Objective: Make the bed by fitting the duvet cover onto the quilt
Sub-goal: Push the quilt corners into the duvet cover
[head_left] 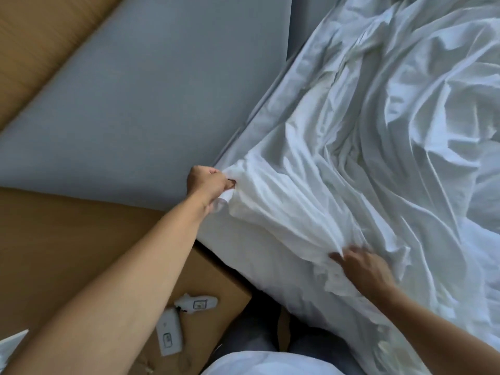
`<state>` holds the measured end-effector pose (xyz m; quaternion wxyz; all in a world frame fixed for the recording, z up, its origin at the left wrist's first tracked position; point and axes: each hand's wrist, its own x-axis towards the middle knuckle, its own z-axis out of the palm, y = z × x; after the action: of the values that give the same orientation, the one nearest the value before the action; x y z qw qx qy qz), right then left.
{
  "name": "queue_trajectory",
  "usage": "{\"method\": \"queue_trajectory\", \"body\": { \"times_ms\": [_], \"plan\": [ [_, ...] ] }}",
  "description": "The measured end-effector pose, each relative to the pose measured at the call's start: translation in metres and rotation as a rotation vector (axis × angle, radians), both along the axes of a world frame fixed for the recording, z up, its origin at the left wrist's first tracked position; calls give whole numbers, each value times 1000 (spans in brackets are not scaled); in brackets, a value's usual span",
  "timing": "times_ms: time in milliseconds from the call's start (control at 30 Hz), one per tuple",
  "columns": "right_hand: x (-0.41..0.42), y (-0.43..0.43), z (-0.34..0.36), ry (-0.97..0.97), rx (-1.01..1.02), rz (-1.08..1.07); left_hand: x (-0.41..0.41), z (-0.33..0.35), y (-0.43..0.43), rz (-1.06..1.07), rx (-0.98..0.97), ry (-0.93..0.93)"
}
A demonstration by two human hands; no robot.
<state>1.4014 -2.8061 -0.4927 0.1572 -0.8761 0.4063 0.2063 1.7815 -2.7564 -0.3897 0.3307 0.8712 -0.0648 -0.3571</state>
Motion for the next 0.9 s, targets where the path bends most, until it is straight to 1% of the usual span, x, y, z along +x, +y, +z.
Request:
{"method": "queue_trajectory", "body": {
  "times_ms": [67,100,167,200,233,300,367,400,467,500,533,567,600,633,667,700,733,767,800,833,867,900],
  "plan": [
    [-48,-8,1,38,25,-67,-8,2,1,-89,44,-2],
    [-53,-12,7,123,73,-99,-15,0,0,-113,59,-9],
    [-39,-18,15,239,120,-162,-27,-5,-4,-107,45,-50],
    [-23,-21,22,247,138,-220,-30,-6,-6,-106,24,-84],
    [-6,-19,28,185,120,-240,-30,-8,-7,-129,9,-127],
    [43,-6,46,-82,-72,-198,-31,-7,-4,-240,-14,-201],
    [100,10,64,-335,-191,-172,-38,-2,-2,-377,-32,-255],
    [127,12,70,-395,-176,-189,-42,2,-2,-450,-45,-286],
    [170,4,72,-363,28,-243,-48,6,1,-594,-71,-320],
    [181,0,69,-353,123,-270,-49,8,4,-650,-91,-295],
    [187,-2,64,-396,208,-319,-49,9,9,-642,-131,-230],
    [187,-2,59,-465,262,-380,-48,7,17,-521,-206,-127],
    [182,1,56,-517,282,-438,-48,7,27,-247,-322,16],
    [175,4,55,-549,295,-482,-49,5,36,144,-434,207],
    [168,7,54,-569,315,-519,-50,0,45,502,-492,415],
    [161,10,53,-579,353,-562,-55,-7,54,705,-497,614],
    [156,11,53,-585,402,-604,-63,-14,59,741,-455,768],
    [152,9,55,-601,446,-642,-74,-17,59,648,-384,842],
    [149,6,59,-628,476,-675,-85,-17,57,544,-330,854],
    [146,3,64,-662,495,-707,-94,-17,53,434,-294,820],
    [144,0,69,-687,505,-733,-99,-15,49,332,-298,792],
    [141,-3,76,-700,510,-749,-99,-12,45,193,-362,743]
  ]
}}
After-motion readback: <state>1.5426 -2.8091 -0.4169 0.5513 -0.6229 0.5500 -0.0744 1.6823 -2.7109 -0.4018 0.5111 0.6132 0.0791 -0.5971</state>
